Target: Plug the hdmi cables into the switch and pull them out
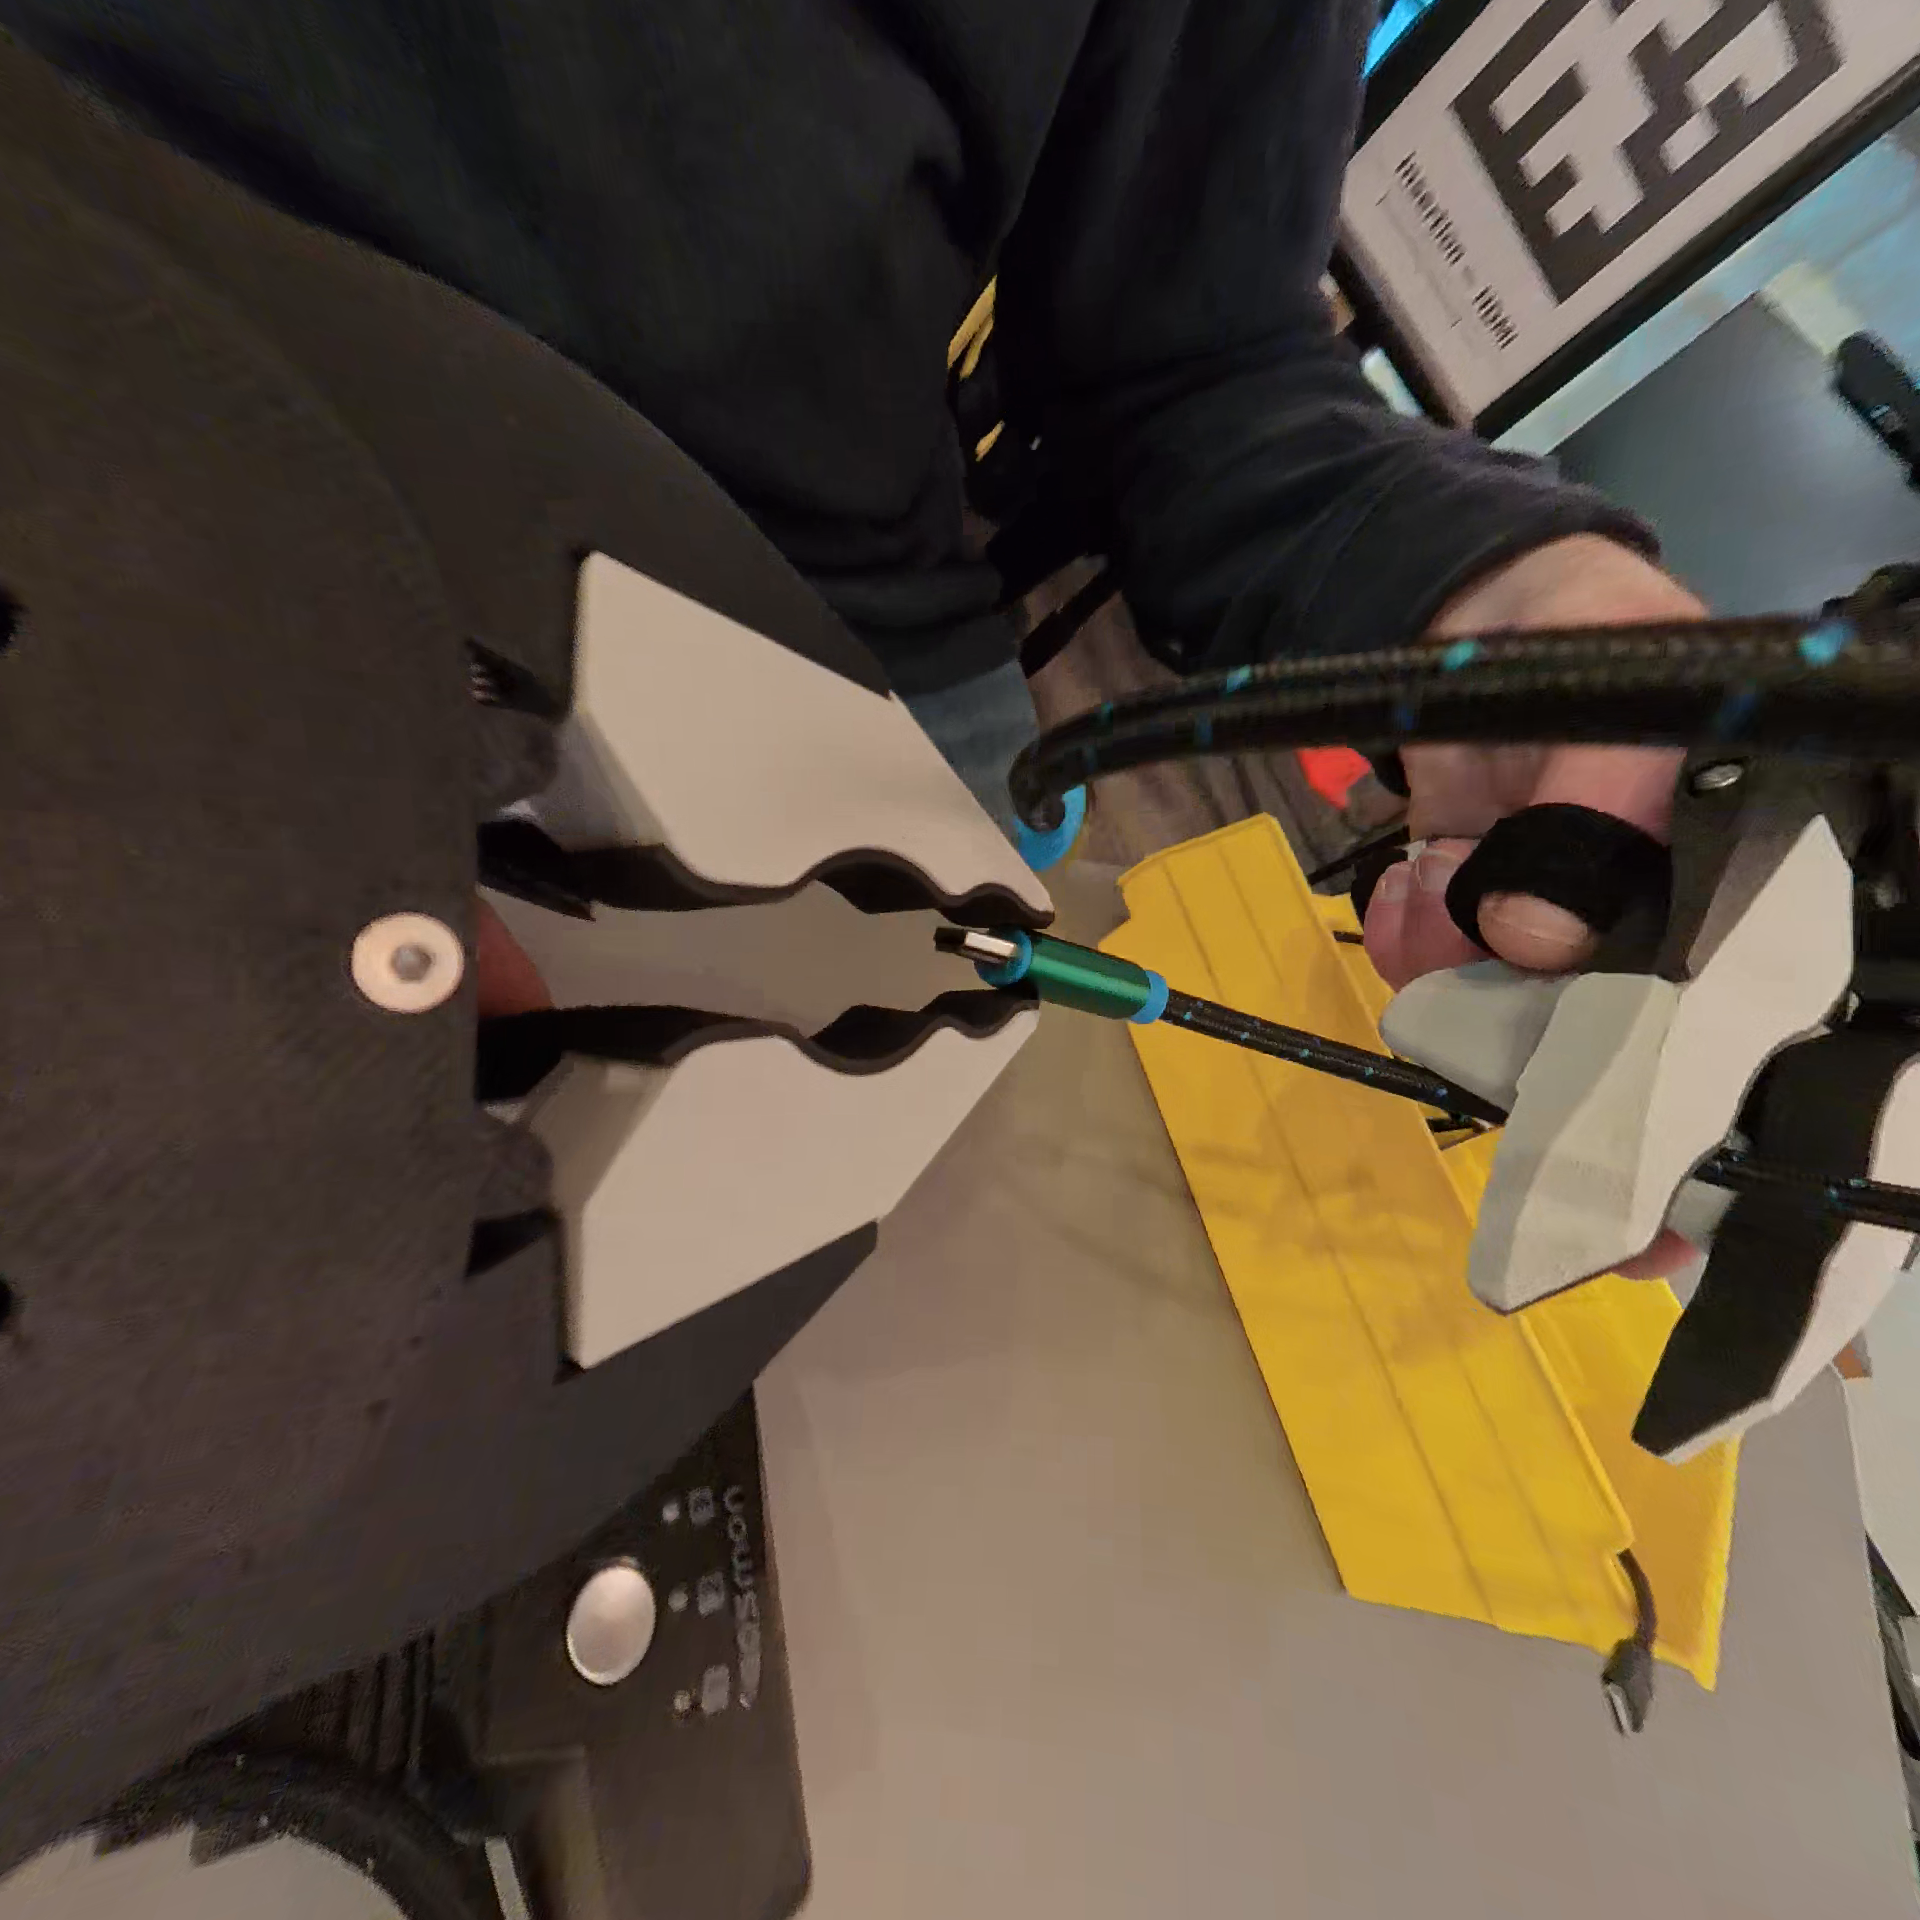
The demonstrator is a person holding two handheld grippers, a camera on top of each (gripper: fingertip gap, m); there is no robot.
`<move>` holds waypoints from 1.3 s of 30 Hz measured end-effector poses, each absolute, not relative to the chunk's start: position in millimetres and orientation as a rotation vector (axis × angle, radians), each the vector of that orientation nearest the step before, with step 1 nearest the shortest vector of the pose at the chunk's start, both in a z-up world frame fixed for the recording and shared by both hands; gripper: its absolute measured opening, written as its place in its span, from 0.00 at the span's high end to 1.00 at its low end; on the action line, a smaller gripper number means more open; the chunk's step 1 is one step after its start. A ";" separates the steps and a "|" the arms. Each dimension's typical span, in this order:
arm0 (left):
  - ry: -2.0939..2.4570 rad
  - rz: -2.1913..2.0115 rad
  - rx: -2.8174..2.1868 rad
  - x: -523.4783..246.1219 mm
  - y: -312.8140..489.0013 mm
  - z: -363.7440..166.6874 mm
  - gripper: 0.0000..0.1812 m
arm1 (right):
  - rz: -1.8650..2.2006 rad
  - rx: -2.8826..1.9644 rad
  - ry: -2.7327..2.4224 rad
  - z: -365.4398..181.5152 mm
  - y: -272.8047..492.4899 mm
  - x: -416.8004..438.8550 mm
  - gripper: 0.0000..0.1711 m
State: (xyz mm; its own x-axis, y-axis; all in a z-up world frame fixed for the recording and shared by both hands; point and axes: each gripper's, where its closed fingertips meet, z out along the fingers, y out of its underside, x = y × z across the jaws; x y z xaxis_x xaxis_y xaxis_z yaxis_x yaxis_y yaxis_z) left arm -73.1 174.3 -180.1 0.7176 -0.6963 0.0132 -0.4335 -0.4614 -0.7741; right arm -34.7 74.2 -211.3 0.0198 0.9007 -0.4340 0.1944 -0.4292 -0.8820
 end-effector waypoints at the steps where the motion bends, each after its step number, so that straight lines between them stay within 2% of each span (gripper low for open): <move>1: 0.856 -0.414 -2.126 -74.7 174.6 -180.9 0.72 | 1.494 -1.686 -1.104 -211.5 73.7 -33.1 0.95; 6: 0.985 -0.250 -2.106 -85.7 167.1 -170.8 0.66 | 1.574 -1.708 -1.019 -214.7 81.0 -24.2 0.95; 9: 1.117 -0.090 -1.963 -82.7 157.1 -146.5 0.68 | 1.597 -1.713 -0.989 -216.2 85.7 -20.1 0.95; 14: 1.588 0.072 -1.426 -32.7 94.5 -117.1 0.75 | 1.670 -1.675 -1.044 -211.5 77.5 -17.0 0.95; 21: 1.823 0.027 -1.285 -1.7 64.9 -164.9 0.72 | 1.699 -1.610 -1.235 -204.0 52.0 -14.7 0.95; 24: 1.921 0.137 -1.252 -1.9 61.1 -180.9 0.72 | 1.672 -1.639 -1.281 -210.6 49.3 -15.6 0.95; 32: 2.013 0.158 -1.234 -4.6 54.9 -198.9 0.73 | 1.658 -1.630 -1.386 -218.0 38.1 -20.0 0.95; 35: 2.047 0.133 -1.247 -10.3 54.1 -206.8 0.67 | 1.761 -1.561 -1.353 -205.6 34.3 -15.3 0.95; 39: 2.020 0.093 -1.222 -5.4 53.2 -209.4 0.69 | 1.792 -1.523 -1.377 -201.4 29.5 -8.9 0.95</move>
